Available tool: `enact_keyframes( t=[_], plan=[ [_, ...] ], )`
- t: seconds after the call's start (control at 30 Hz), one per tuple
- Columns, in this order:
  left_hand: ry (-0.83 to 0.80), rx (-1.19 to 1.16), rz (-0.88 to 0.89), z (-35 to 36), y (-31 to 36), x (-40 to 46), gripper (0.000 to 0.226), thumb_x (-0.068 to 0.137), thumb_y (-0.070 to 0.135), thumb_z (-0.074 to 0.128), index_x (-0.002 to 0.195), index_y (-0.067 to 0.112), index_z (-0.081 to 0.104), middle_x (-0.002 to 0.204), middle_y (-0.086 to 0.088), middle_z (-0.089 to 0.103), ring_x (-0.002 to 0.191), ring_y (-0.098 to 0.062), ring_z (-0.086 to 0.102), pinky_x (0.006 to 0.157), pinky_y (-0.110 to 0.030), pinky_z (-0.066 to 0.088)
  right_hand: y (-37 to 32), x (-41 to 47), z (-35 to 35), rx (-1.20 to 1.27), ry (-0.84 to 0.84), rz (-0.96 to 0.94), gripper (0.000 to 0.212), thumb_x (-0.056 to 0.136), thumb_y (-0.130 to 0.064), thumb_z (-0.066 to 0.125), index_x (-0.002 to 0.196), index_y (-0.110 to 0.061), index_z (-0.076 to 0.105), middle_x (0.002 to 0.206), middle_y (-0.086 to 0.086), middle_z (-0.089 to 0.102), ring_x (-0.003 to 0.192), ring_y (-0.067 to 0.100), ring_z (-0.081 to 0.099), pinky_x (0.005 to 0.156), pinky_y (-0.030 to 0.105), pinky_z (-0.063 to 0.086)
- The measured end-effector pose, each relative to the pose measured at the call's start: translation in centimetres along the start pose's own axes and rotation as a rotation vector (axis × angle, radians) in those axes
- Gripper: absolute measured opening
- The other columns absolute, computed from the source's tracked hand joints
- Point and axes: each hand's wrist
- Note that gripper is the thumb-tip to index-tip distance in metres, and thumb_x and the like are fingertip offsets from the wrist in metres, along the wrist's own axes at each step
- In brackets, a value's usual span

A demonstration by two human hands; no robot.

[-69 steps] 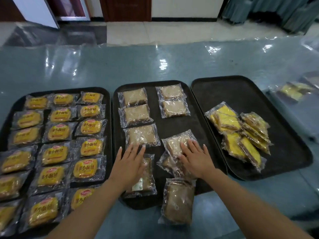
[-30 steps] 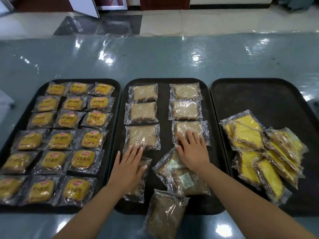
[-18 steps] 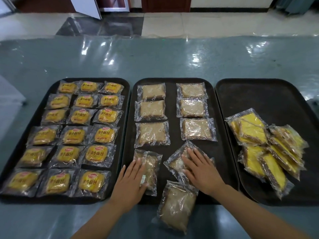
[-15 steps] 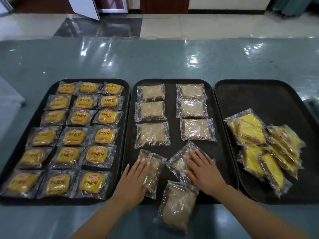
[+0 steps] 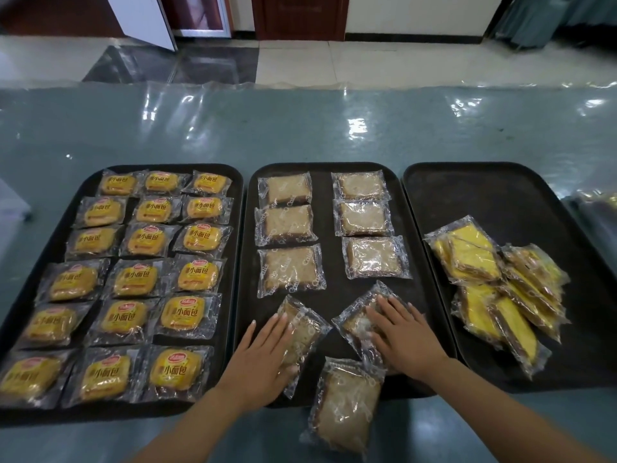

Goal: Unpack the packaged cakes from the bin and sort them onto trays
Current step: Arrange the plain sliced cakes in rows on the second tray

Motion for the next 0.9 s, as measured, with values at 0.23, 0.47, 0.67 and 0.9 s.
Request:
enact_keyframes(
  t=[0.23,0.47,0.67,0.9],
  plan=[
    [0.029,-0.006,-0.065,0.9,1.2,-0.8,0.098,0.076,0.077,0.038,0.142,0.004,0.038,0.151,-0.017,0.031,0.141,-0.03,0.023,0.105,-0.048,0.021,-2.6,1.1,-1.2,0.03,0.012,-0.113,0.098,0.069,-0.069,-0.028,0.153,-0.032,0.008,0.159,-0.006,-0.004,0.146,0.015,-0.011,0.114,0.036,-0.009],
    [0.094,-0.06,-0.078,0.7,2.1,-1.7,0.064,0.087,0.052,0.038,0.133,0.01,0.054,0.142,-0.016,0.045,0.134,-0.029,0.039,0.106,-0.043,0.039,-6.9,1.6,-2.0,0.037,-0.019,-0.25,0.095,0.073,-0.075,-0.017,0.153,-0.03,0.008,0.161,-0.002,0.002,0.148,0.017,-0.004,0.117,0.036,-0.003],
    [0.171,-0.112,0.038,0.4,-0.2,-2.2,0.043,0.08,0.042,0.064,0.119,0.024,0.065,0.135,-0.01,0.055,0.123,-0.027,0.054,0.08,-0.033,0.057,-7.8,1.8,-1.8,0.048,-0.069,-0.264,0.06,0.099,-0.053,0.023,0.153,-0.031,0.006,0.161,-0.003,0.0,0.148,0.016,-0.003,0.118,0.036,0.001],
    [0.057,-0.076,0.063,1.0,-0.4,-2.2,0.086,0.05,0.054,0.087,0.126,0.022,0.061,0.134,-0.008,0.057,0.12,-0.022,0.056,0.086,-0.031,0.053,-7.4,1.8,-0.9,0.038,-0.123,-0.237,0.059,0.101,-0.049,0.027,0.153,-0.03,0.005,0.161,-0.003,-0.001,0.147,0.015,-0.005,0.12,0.036,0.001]
  ],
)
Point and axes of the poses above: each hand's wrist, its own x-axis towards the middle knuckle, its own z-axis out of the palm, y = z × x
